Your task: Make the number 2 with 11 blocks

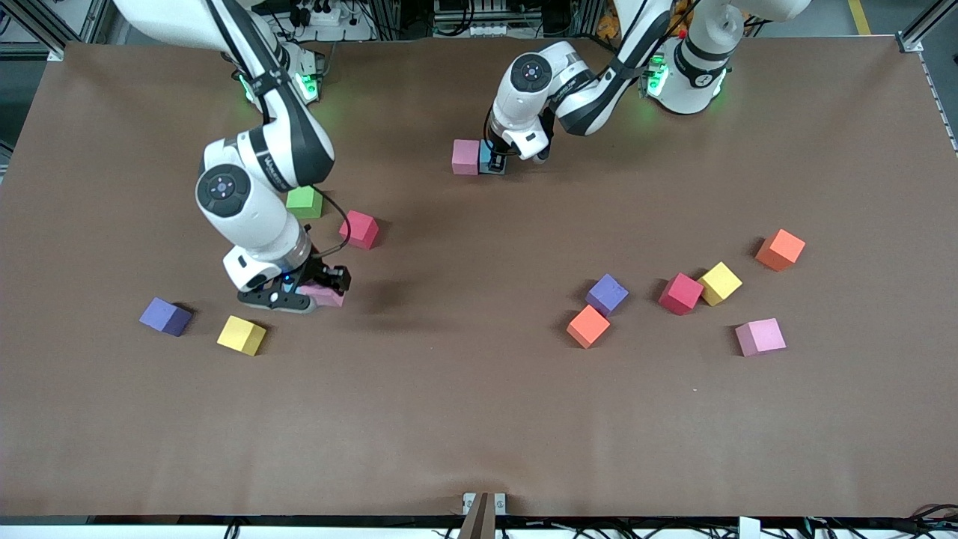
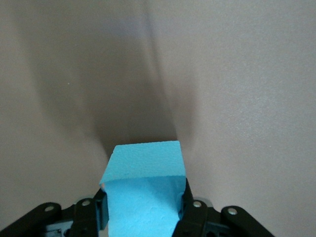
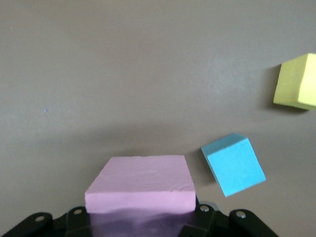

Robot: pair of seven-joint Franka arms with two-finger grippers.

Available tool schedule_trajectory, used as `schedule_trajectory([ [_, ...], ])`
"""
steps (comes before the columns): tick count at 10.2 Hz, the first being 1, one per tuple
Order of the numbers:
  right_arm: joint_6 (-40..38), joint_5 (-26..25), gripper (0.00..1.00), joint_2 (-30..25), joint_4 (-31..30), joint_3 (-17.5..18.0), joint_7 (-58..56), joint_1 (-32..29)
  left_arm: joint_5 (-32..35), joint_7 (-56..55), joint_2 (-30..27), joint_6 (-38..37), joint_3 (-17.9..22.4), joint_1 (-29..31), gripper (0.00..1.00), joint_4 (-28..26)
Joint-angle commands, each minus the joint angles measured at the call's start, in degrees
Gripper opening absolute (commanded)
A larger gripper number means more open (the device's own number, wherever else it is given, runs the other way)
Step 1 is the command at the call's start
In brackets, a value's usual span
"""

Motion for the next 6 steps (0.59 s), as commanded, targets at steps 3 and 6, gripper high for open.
schedule_trajectory([
  [3, -3.7, 0.2, 0.53, -4.3, -3.2, -0.6, 0.6, 1.7, 1.2, -0.9, 1.4, 0.6, 0.1, 0.3, 0.09, 1.0],
  [6, -6.3, 0.3, 0.53, -6.6, -4.2, -0.6, 1.3, 3.0, 1.2, -0.9, 2.1, 0.6, 0.2, 0.2, 0.09, 1.2],
])
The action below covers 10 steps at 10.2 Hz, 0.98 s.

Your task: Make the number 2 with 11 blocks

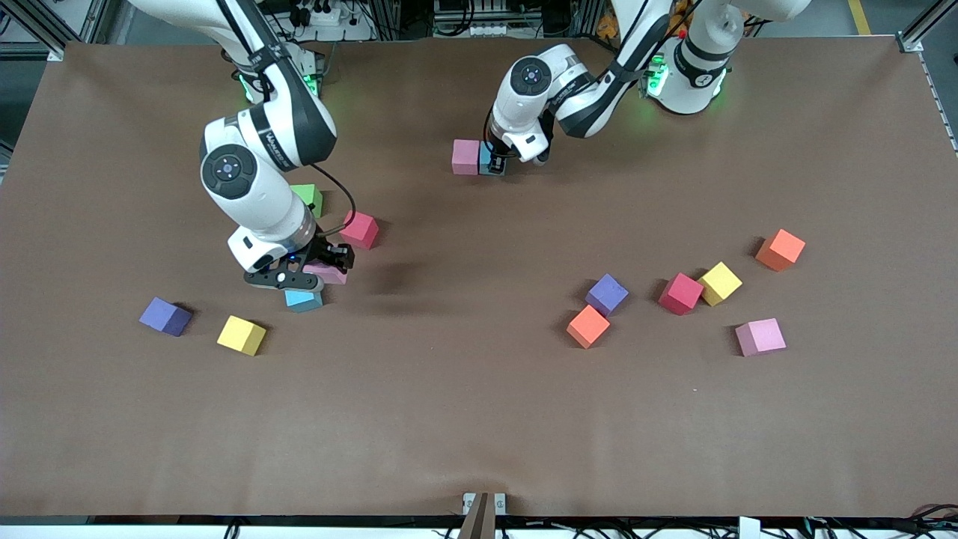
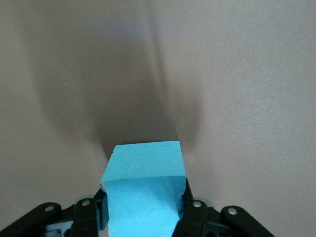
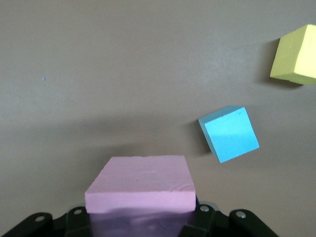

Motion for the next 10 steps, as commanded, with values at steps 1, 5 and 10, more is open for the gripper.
schedule_trajectory([
  [1, -2.7, 0.3, 0.53, -4.3, -2.8, -0.6, 1.3, 1.8, 1.2, -0.9, 1.1, 0.5, 0.0, 0.1, 0.09, 0.8],
  [5, -3.3, 0.3, 0.53, -6.1, -4.4, -0.6, 1.3, 2.0, 1.2, -0.8, 2.0, 0.6, 0.1, 0.1, 0.28, 1.6],
  [10, -3.4, 0.4, 0.53, -6.3, -4.5, -0.6, 1.3, 2.8, 1.3, -0.5, 2.5, 0.3, 0.3, 0.2, 1.00, 2.1],
])
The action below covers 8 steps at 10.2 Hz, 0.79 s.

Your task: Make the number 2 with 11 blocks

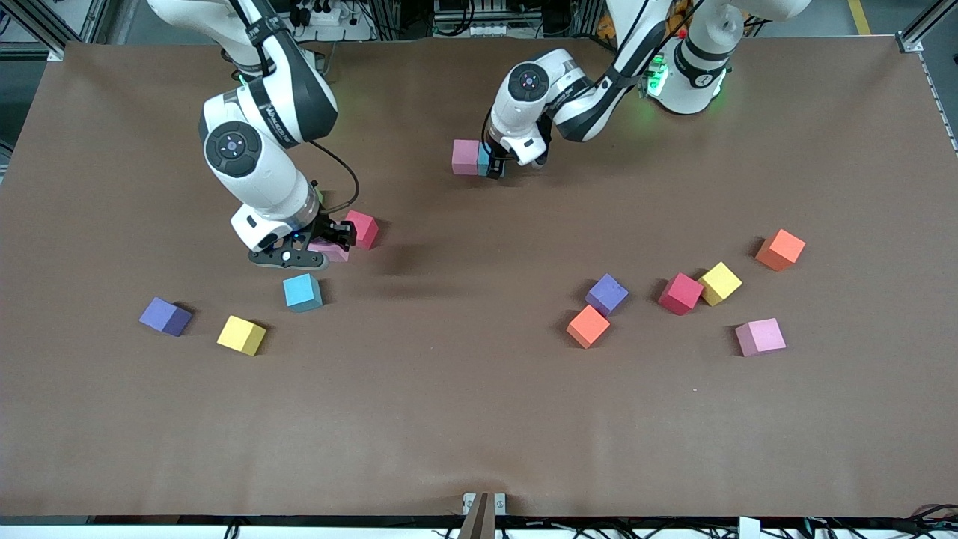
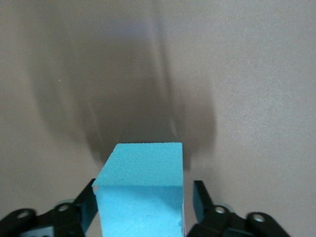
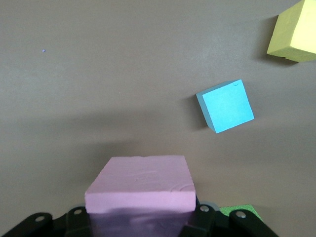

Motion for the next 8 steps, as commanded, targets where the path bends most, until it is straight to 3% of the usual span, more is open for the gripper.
schedule_trajectory([
  [1, -0.2, 0.4, 0.53, -2.1, -1.6, -0.6, 0.9, 1.7, 1.3, -0.5, 0.4, 0.2, 0.0, 0.2, 1.00, 0.8],
  [7, -0.9, 0.8, 0.53, -2.2, -1.4, -0.5, 7.7, 6.3, 1.4, 2.9, -7.6, -10.6, -0.3, 0.5, 1.00, 1.0],
  [8, -0.7, 3.5, 0.53, -2.2, -1.4, -0.6, 8.9, 7.8, 1.3, 6.4, -9.7, -13.9, -0.1, 1.7, 1.00, 1.5],
])
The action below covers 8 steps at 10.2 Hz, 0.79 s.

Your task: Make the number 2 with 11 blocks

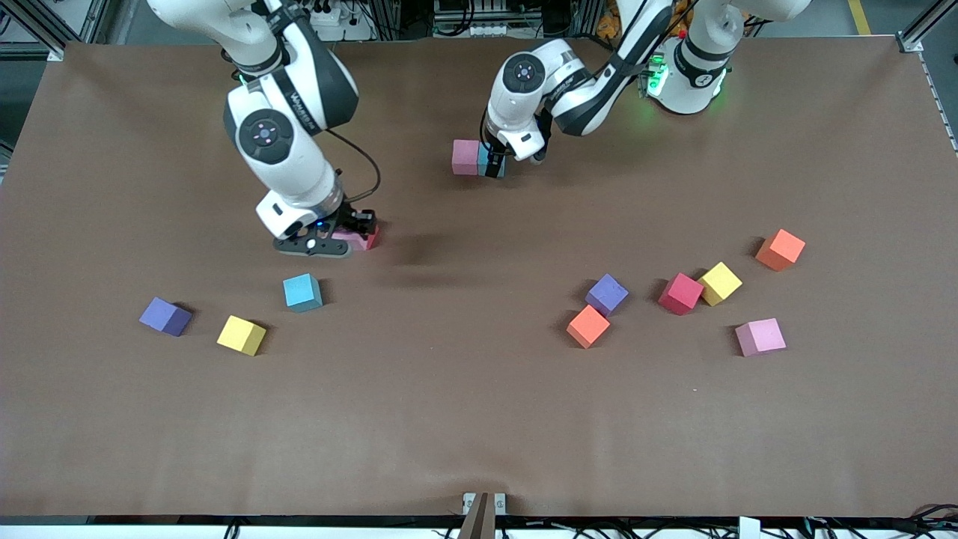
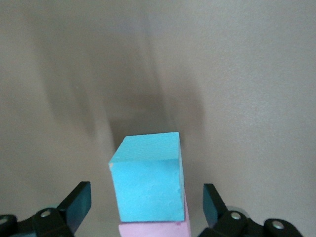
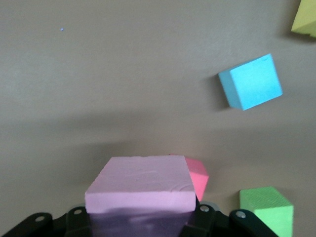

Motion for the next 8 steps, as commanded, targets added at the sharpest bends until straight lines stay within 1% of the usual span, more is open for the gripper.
schedule_trajectory([
  [1, 0.5, 4.3, 0.52, -2.0, -1.4, -0.5, 3.4, 3.2, 1.0, 7.0, -4.6, -7.6, -0.1, 4.2, 1.00, 1.7],
  [3, 2.2, 4.5, 0.52, -1.9, -1.5, -0.5, 5.7, 5.8, 1.0, 17.3, -4.6, -13.5, 0.0, 10.2, 1.00, 6.4],
  [4, 2.7, 4.5, 0.52, -1.6, -1.4, -0.6, 5.7, 7.4, 1.6, 24.1, -4.7, -14.2, 0.2, 13.7, 1.00, 7.9],
  [5, 3.4, 4.6, 0.53, -1.1, -1.2, -0.6, 5.8, 8.9, 5.3, 30.7, -4.6, -14.4, 0.2, 18.0, 1.00, 9.5],
  [6, 4.6, 4.6, 0.53, -0.2, -1.1, -0.6, 6.0, 10.0, 9.1, 38.5, -4.0, -16.5, 0.6, 21.0, 1.00, 11.7],
  [7, 4.8, 4.5, 0.52, 1.1, -0.5, -0.6, 7.7, 11.7, 9.7, 47.1, -2.6, -17.1, 2.0, 21.8, 1.00, 14.2],
  [8, 4.7, 4.4, 0.52, 2.7, 0.8, -0.6, 8.6, 13.1, 9.8, 52.9, -1.5, -17.1, 5.3, 21.5, 1.00, 15.9],
])
